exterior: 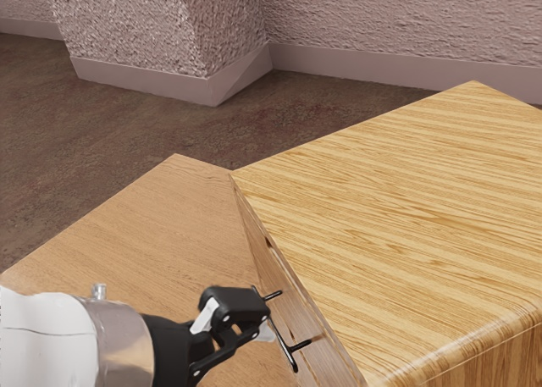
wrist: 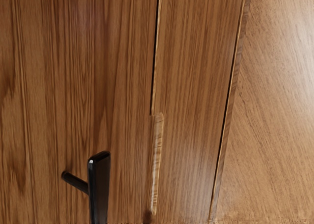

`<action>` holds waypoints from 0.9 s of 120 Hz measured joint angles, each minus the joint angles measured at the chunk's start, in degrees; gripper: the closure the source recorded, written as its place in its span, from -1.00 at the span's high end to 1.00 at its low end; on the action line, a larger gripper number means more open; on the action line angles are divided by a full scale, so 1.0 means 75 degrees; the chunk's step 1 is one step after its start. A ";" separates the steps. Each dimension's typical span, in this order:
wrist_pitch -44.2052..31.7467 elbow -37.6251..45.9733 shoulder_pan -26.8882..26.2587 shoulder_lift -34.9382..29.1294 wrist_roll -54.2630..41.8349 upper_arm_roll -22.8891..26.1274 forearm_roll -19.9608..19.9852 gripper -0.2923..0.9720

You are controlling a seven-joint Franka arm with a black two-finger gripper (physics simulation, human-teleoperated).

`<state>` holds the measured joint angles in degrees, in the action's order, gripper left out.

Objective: Pull the drawer handle with one arm to open the drawer

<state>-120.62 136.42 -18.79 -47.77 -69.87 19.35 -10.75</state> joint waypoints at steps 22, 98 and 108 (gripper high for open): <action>-0.0044 0.0070 -0.0078 0.0059 -0.0227 -0.0034 -0.0259 0.51; -0.0300 0.0259 -0.0043 0.0421 -0.0265 -0.0538 -0.0386 0.51; -0.0394 0.0314 -0.0002 0.0446 -0.0246 -0.0540 -0.0390 0.51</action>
<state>-123.58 138.77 -18.80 -44.42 -71.71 15.30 -13.67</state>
